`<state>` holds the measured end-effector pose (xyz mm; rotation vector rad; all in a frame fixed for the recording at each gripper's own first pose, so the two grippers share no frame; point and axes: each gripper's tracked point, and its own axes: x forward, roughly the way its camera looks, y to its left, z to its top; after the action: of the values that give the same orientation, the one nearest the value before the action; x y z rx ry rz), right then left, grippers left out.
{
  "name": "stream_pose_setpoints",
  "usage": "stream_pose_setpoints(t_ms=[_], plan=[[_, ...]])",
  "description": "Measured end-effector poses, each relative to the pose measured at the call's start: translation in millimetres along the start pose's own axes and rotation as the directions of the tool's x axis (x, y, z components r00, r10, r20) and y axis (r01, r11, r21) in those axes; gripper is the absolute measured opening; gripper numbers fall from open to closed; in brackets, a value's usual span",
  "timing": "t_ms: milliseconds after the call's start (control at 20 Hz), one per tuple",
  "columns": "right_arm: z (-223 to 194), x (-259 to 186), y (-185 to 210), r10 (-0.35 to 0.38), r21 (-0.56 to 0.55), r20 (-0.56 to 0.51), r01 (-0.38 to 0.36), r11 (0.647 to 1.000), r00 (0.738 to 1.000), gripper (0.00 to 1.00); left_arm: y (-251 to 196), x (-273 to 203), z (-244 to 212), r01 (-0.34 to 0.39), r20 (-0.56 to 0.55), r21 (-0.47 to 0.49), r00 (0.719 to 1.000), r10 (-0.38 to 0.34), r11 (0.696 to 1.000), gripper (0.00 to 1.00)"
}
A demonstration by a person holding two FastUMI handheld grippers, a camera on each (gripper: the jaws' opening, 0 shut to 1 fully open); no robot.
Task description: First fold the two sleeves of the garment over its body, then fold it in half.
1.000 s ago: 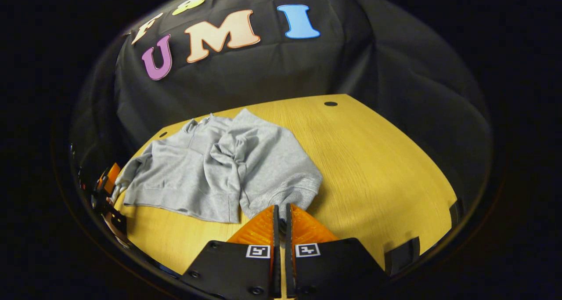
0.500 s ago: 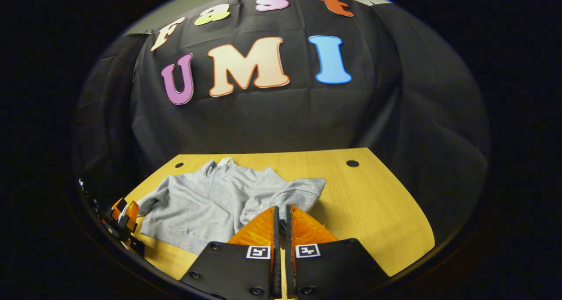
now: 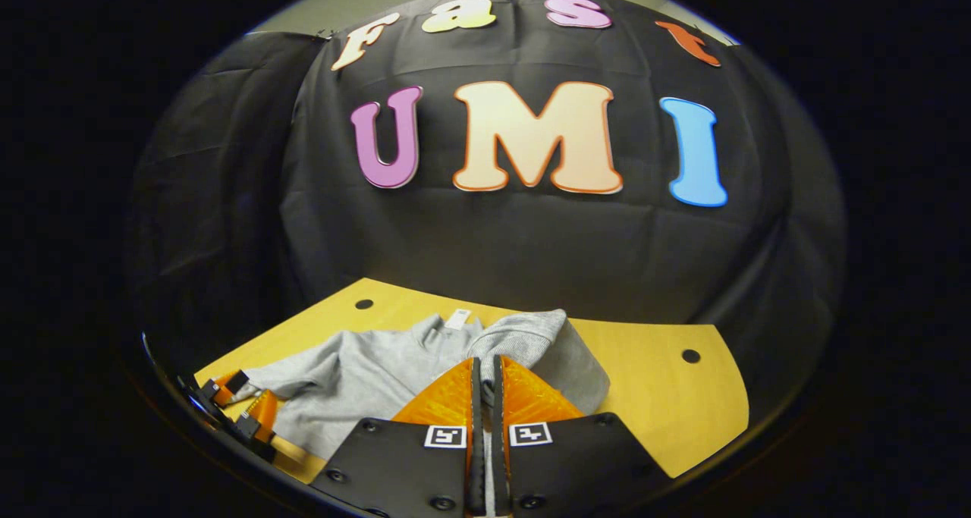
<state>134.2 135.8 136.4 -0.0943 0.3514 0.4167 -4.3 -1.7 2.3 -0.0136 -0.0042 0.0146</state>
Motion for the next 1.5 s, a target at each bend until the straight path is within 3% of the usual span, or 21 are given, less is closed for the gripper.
stream_pose_setpoints(t_ms=[150, 350, 500, 700, 850, 1200, 1300, 1400, 1500], plan=[[7, 38, 59, 0.100, -0.011, 0.013, -0.100, 0.995, 0.995, 0.06, -2, 0, 0, 0.002, 0.000, 0.000, 1.000, -0.002, 1.000, 0.94], [-10, 88, 118, 0.176, -0.005, -0.008, -0.176, 0.984, 0.984, 0.06, -2, 0, 0, 0.002, 0.000, 0.000, 1.000, -0.002, 1.000, 0.94], [-48, 128, 154, 0.218, 0.013, -0.087, -0.218, 0.976, 0.972, 0.06, -2, 0, 1, 0.002, 0.001, 0.000, 1.000, -0.002, 1.000, 0.94], [-112, 166, 195, 0.278, 0.032, -0.218, -0.278, 0.960, 0.936, 0.06, -2, -1, 1, 0.001, 0.000, 0.001, 1.000, -0.001, 1.000, 0.94], [-140, 180, 215, 0.291, 0.022, -0.261, -0.296, 0.955, 0.920, 0.06, -2, -1, 0, 0.001, 0.000, 0.001, 1.000, -0.001, 1.000, 0.94], [-143, 186, 224, 0.327, 0.053, -0.244, -0.324, 0.945, 0.913, 0.08, -3, -2, 0, 0.000, 0.000, 0.001, 1.000, 0.000, 1.000, 0.94], [-144, 184, 235, 0.366, 0.070, -0.243, -0.360, 0.930, 0.898, 0.14, -3, -2, 1, 0.000, 0.000, 0.001, 1.000, 0.000, 1.000, 0.94], [-142, 184, 247, 0.386, 0.064, -0.222, -0.382, 0.922, 0.895, 0.33, -3, -1, 0, 0.000, 0.000, 0.001, 1.000, 0.000, 1.000, 0.94], [-134, 180, 239, 0.361, 0.006, -0.211, -0.368, 0.930, 0.908, 0.78, -3, -1, 1, 0.000, 0.000, 0.001, 1.000, 0.000, 1.000, 0.94]])
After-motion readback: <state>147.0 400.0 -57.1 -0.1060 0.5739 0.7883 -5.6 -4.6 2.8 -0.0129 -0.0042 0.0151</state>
